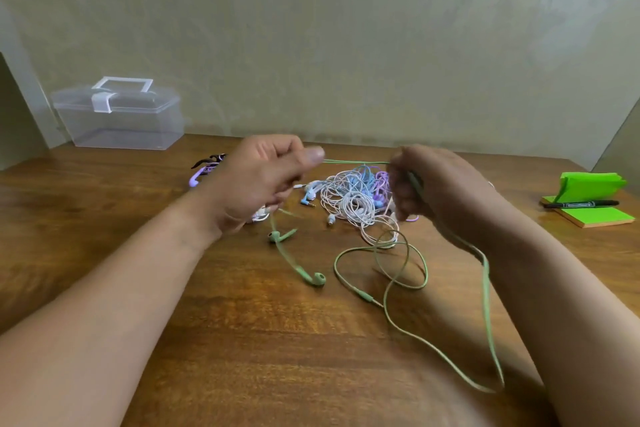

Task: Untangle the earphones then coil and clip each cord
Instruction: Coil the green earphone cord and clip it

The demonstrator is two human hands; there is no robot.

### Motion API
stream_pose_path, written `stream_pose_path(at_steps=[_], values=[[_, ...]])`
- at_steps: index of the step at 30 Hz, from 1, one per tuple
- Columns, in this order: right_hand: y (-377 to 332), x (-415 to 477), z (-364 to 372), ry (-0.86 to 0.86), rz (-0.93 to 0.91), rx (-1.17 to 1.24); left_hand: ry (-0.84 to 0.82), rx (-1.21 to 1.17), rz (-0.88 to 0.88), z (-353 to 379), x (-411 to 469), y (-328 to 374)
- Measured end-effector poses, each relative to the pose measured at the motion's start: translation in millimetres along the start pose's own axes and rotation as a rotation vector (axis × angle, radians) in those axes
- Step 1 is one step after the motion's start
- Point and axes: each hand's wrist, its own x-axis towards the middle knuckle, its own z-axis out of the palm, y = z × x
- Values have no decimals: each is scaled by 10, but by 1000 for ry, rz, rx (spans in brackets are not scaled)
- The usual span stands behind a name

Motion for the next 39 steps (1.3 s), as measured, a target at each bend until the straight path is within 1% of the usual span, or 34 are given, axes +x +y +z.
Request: stream_pose_path(at_steps=[1, 2, 4, 6, 8, 10, 12, 14, 16, 18, 19, 20, 22, 24, 25, 26, 28, 29, 30, 32, 33, 37, 39], values=[[9, 4, -34, 3, 4, -60, 10, -106, -17, -50, 9, 8], [16, -9, -54, -38, 4, -151, 18, -162, -22, -82, 9, 22], [9, -83, -25, -114, -8, -281, 10, -145, -14, -64, 1, 30], [-21, -133, 57, -124, -70, -249, -20, -33, -1, 28, -7, 31], [-51, -136, 165, -191, -119, -133, -74, 69, 30, 117, -36, 44], [-36, -146, 242, -305, -76, -20, -130, 135, 55, 166, -37, 29], [-2, -160, 259, -378, -47, -48, -126, 176, 51, 180, -36, 32], [6, -136, 241, -327, -71, -94, -115, 162, 23, 161, -37, 40], [-3, -70, 191, -164, -71, -20, -108, 90, -46, 83, -32, 21], [-6, -5, 94, 6, -32, 83, -117, -33, -114, -9, -29, 2], [11, 16, 59, 45, -14, 98, -123, -78, -133, -42, -24, -8], [22, 16, 38, 51, -4, 67, -131, -93, -137, -51, -23, -9], [48, -9, 29, 33, -31, -93, -151, -46, -129, 9, -25, -7], [40, -74, 89, 39, -142, -318, -180, 53, -111, 100, -29, -12], [31, -104, 139, 14, -198, -386, -197, 104, -100, 138, -38, -8], [13, -130, 197, -45, -229, -406, -208, 146, -88, 162, -42, -12], [3, -170, 320, -207, -194, -327, -223, 196, -68, 175, -51, -34], [18, -177, 356, -261, -173, -303, -224, 199, -66, 177, -54, -44], [22, -178, 358, -279, -176, -333, -215, 193, -75, 175, -50, -54], [12, -144, 286, -237, -204, -430, -213, 168, -109, 163, -41, -52], [5, -124, 235, -194, -205, -436, -229, 136, -128, 147, -40, -57], [28, -48, 78, -39, -170, -314, -331, -76, -234, 74, -57, -47], [58, -32, 70, -32, -141, -308, -352, -89, -249, 88, -68, -54]])
